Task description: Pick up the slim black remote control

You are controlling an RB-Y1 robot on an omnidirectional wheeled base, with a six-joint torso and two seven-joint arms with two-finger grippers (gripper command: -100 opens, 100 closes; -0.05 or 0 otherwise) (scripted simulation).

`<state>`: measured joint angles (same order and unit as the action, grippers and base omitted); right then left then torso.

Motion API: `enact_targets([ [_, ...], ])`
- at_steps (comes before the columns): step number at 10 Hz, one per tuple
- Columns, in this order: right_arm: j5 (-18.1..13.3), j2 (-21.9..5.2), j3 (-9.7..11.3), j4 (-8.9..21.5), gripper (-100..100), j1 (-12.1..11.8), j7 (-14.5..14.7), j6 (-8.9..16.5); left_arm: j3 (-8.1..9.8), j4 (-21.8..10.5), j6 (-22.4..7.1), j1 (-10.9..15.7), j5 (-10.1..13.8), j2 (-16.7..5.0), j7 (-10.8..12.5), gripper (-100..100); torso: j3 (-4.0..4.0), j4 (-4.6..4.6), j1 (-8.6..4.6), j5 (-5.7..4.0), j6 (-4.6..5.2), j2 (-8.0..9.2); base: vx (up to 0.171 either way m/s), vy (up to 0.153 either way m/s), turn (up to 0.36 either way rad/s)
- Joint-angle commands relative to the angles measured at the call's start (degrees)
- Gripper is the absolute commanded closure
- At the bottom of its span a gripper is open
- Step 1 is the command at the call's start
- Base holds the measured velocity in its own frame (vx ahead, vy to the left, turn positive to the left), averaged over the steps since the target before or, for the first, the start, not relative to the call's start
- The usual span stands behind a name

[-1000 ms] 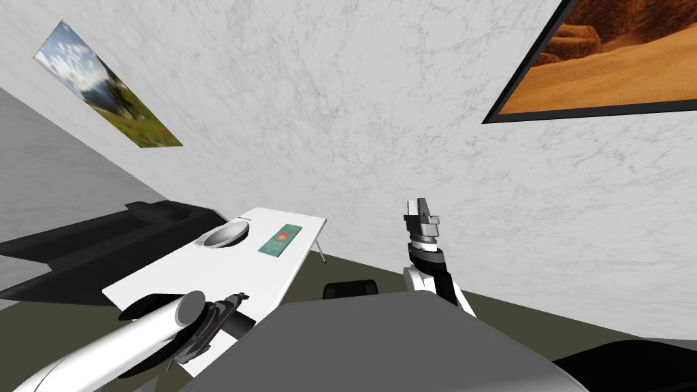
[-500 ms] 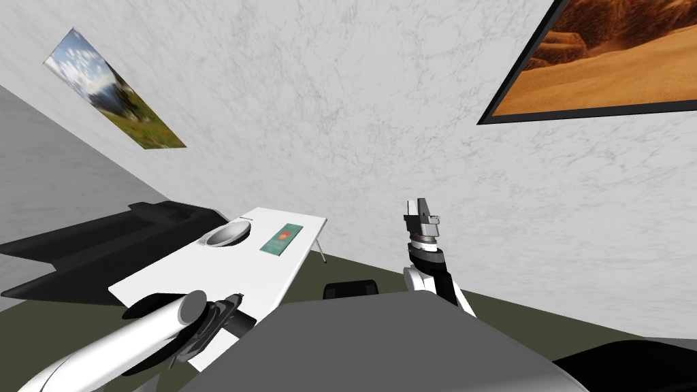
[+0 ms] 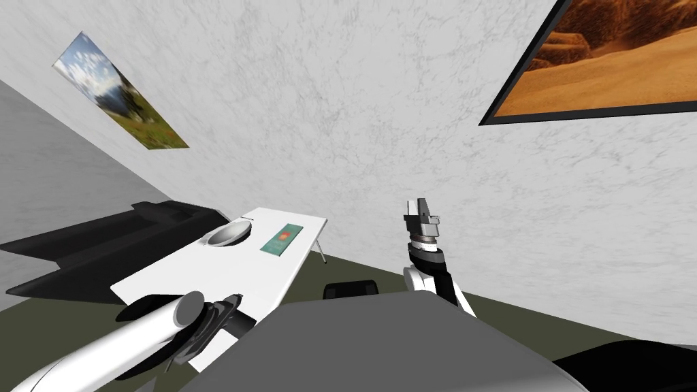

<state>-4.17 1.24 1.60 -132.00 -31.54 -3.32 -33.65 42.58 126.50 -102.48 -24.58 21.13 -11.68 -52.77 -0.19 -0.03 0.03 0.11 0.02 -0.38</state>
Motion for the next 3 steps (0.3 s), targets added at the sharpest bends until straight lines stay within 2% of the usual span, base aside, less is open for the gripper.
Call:
enact_targets([
  [1, 0.0, 0.0, 0.0, 0.0, 0, 0.0, 0.0, 0.0, 0.99, 1.83, -1.94, -0.21, 0.67, 0.09, -0.42, 100, 0.0, 0.0, 0.0, 0.0, 0.0, 0.0, 0.043, -0.01, 0.027],
  [2, 0.0, 0.0, 0.0, 0.0, 0, 0.0, 0.0, 0.0, 0.65, 1.03, -1.04, -0.15, 0.46, 0.04, -0.28, 100, -0.01, -0.01, -0.02, -0.01, 0.0, -0.01, 0.018, -0.005, 0.008],
  [3, 0.0, 0.0, 0.0, 0.0, 0, 0.0, 0.0, 0.0, 0.74, 1.15, -1.28, -0.17, 0.52, 0.04, -0.35, 0, 0.02, 0.0, 0.01, 0.01, 0.01, 0.04, 0.0, 0.0, 0.0],
])
